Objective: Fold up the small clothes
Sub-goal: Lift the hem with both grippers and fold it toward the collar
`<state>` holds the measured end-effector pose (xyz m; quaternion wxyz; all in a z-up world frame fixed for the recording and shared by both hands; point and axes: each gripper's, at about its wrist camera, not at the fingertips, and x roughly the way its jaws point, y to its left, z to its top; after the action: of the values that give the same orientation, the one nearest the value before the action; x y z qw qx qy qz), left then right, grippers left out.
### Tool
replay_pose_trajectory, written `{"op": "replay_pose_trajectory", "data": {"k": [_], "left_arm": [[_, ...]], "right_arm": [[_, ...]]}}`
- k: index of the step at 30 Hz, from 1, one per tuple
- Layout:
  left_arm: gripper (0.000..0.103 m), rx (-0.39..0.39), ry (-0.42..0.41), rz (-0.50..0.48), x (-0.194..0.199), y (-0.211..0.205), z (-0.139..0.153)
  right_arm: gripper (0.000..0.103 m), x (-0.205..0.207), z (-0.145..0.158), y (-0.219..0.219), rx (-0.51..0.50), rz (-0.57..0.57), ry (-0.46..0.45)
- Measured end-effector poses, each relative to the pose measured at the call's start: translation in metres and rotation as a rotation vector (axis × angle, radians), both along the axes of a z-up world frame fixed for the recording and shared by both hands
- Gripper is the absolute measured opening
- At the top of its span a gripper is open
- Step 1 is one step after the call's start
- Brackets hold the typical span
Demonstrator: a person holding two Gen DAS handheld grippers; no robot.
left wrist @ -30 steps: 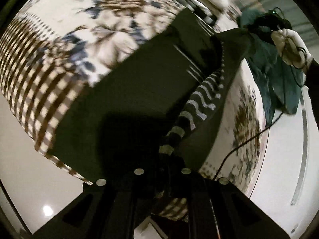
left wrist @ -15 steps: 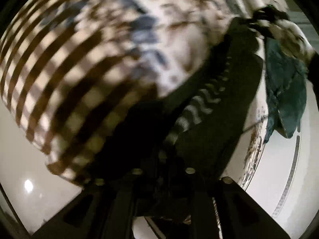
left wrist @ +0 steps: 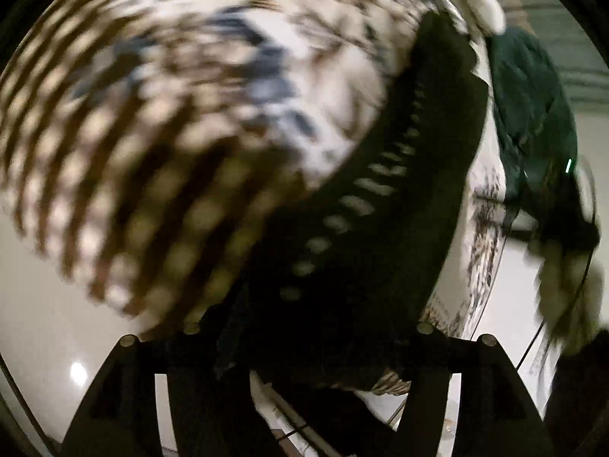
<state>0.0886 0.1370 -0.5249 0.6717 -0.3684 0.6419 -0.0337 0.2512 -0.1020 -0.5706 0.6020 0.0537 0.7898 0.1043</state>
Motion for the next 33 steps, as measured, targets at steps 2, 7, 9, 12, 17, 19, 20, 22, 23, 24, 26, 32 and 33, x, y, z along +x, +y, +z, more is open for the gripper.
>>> {"op": "replay_pose_trajectory", "data": {"k": [2,7,9,12,17,19,20,22,23,24,26,32,33], "left_arm": [[0.06,0.054,0.005,-0.035,0.014,-0.015,-0.008],[0.06,0.231,0.041,-0.088,0.04,-0.033,-0.021],[0.06,0.3,0.079,-0.039,0.041,-0.016,-0.023],[0.062,0.287,0.096,0.029,0.027,0.011,-0.02],[0.06,0.373,0.09,-0.033,0.014,0.006,0.012],[0.06,0.337,0.067,-0.057,0.005,-0.002,0.018],[0.06,0.323,0.071,-0.085,0.002,-0.009,0.016],[0.06,0.292,0.073,-0.124,-0.001,-0.025,0.009],[0.06,0.276,0.069,-0.135,-0.001,-0.032,0.005],[0.059,0.276,0.069,-0.151,-0.001,-0.037,-0.001],[0.057,0.299,0.068,-0.19,0.008,-0.053,-0.012],[0.006,0.357,0.015,-0.201,-0.001,-0.057,-0.01],[0.006,0.349,0.004,-0.194,-0.003,-0.053,-0.004]], "right_arm": [[0.055,-0.038,-0.016,-0.03,0.001,-0.088,0.043],[0.055,-0.099,-0.05,-0.064,0.051,-0.215,0.108],[0.055,-0.116,-0.058,-0.071,0.052,-0.218,0.094],[0.055,-0.133,-0.056,-0.081,0.093,-0.246,0.084],[0.055,-0.164,-0.048,-0.109,0.159,-0.298,0.084],[0.055,-0.176,-0.048,-0.119,0.186,-0.327,0.097],[0.055,-0.181,-0.049,-0.123,0.195,-0.336,0.104],[0.055,-0.19,-0.05,-0.13,0.216,-0.351,0.117],[0.055,-0.196,-0.052,-0.132,0.226,-0.356,0.124],[0.055,-0.203,-0.056,-0.132,0.232,-0.355,0.127],[0.055,-0.213,-0.06,-0.131,0.239,-0.353,0.13],[0.032,-0.23,-0.068,-0.115,0.301,-0.37,0.11],[0.012,-0.234,-0.071,-0.108,0.321,-0.37,0.133]]}}
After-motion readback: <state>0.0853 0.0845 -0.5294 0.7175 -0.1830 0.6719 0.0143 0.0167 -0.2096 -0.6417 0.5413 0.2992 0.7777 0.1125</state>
